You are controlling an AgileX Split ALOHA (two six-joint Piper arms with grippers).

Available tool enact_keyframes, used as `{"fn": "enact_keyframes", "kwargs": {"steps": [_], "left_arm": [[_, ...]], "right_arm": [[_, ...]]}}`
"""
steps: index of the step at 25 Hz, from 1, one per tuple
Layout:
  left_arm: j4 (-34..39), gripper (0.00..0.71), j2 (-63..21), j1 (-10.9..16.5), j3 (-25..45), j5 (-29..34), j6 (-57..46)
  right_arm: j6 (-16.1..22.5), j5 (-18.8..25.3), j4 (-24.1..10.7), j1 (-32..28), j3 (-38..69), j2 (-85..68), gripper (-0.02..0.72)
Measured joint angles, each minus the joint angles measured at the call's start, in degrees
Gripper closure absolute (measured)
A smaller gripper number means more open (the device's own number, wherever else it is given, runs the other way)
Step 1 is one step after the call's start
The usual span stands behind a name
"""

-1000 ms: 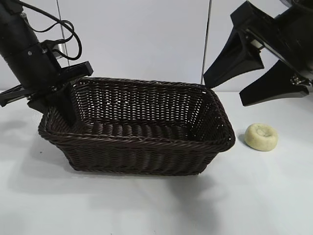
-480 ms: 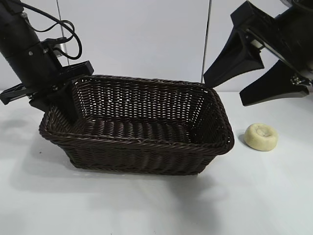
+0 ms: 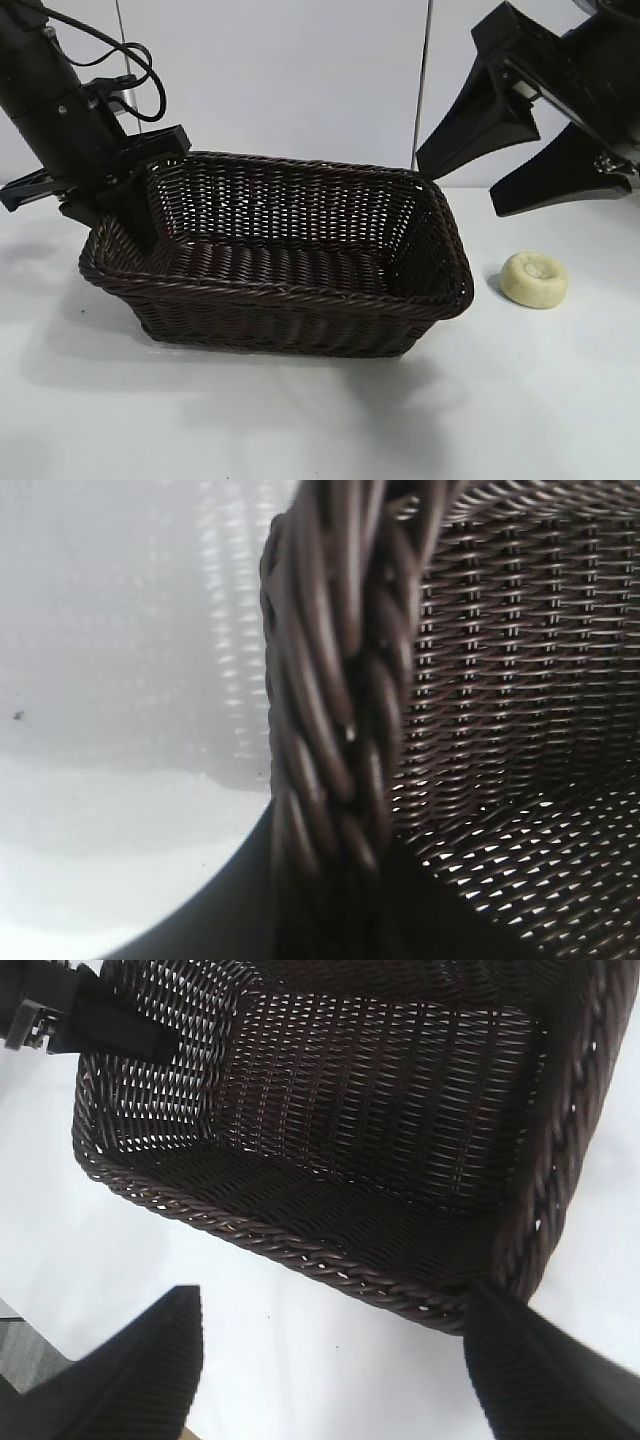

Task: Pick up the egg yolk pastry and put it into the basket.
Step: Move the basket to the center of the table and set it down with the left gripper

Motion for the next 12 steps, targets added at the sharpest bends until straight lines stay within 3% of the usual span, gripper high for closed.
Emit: {"fn": "enact_keyframes", "kwargs": {"steps": [3, 5, 10, 12], "left_arm": [[-0.2, 0.609, 0.2, 0.0, 0.0, 0.1, 0.0], [-0.2, 0.562, 0.2, 0.0, -0.6, 0.4, 0.1], [-0.2, 0.226, -0.1, 0.0, -3.5, 1.4, 0.1], [0.0, 0.172, -0.8, 0.0, -5.0, 3.0, 0.1]], "right_arm": [[0.1, 0.0, 0.0, 0.0, 0.0, 0.0, 0.175], [0.1, 0.0, 0.0, 0.0, 0.0, 0.0, 0.175], [0.2, 0.0, 0.0, 0.0, 0.0, 0.0, 0.175], [0.2, 0.0, 0.0, 0.0, 0.0, 0.0, 0.175]]}}
